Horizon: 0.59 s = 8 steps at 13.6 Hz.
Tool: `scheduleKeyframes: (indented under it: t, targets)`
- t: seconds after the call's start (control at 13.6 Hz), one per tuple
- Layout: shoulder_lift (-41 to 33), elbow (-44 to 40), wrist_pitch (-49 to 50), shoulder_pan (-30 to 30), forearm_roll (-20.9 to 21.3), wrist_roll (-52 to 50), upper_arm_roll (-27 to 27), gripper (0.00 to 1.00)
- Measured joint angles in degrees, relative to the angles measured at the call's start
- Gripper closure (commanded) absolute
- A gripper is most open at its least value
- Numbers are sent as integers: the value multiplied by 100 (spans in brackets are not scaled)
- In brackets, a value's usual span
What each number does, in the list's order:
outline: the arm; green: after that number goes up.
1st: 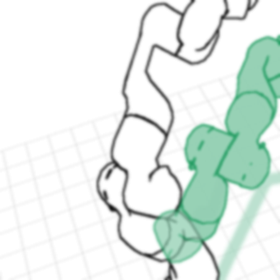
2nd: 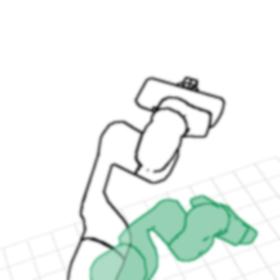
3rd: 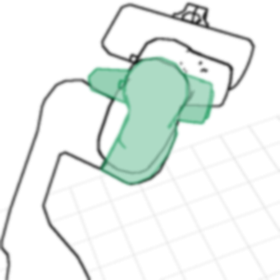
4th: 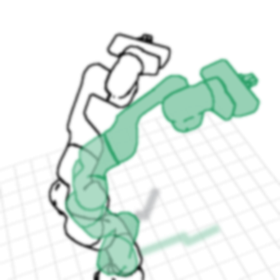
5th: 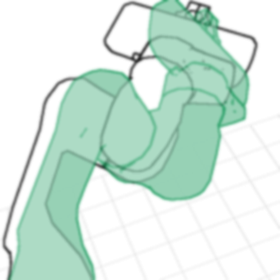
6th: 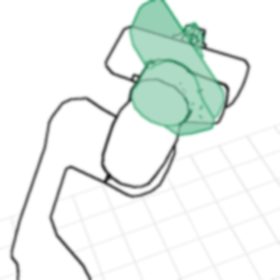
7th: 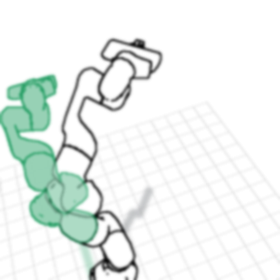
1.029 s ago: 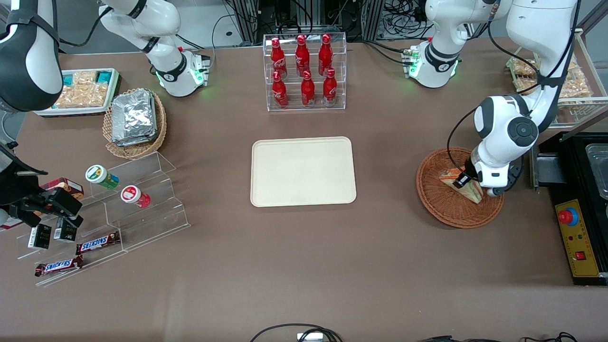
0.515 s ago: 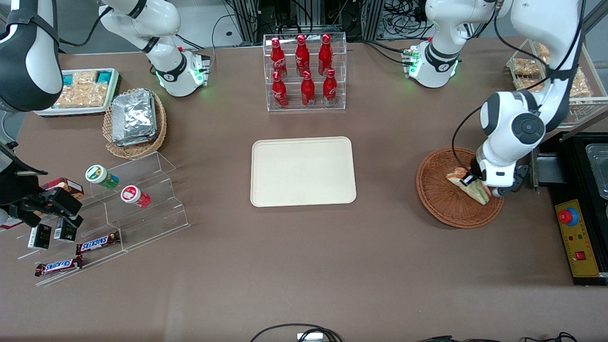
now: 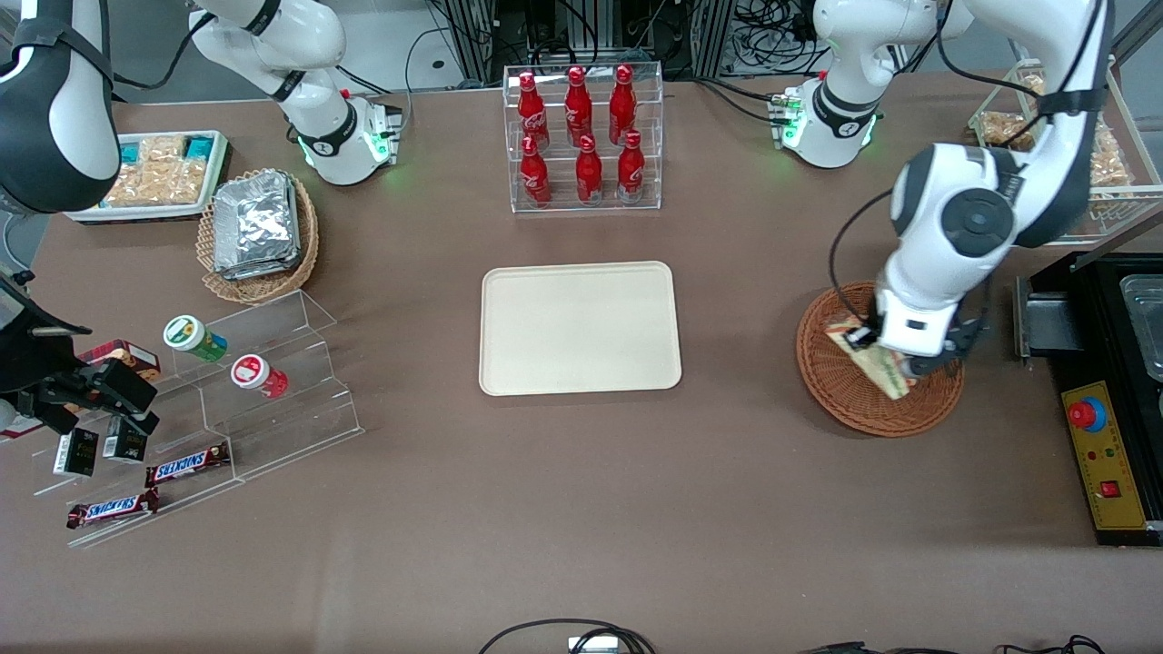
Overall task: Place sandwich from basket to tray
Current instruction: 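Lift the sandwich and carry it with the left gripper over the tray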
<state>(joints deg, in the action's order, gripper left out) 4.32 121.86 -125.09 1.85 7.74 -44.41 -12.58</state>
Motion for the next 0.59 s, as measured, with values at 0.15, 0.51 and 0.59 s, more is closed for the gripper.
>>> scheduleKeyframes:
  t: [0.15, 0.51, 0.59]
  targets:
    - [82, -219, 83, 24, -1, -3, -389, 100]
    - [637, -980, 375, 412, -13, -18, -926, 100]
    - [707, -1041, 375, 590, -8, -13, -947, 100]
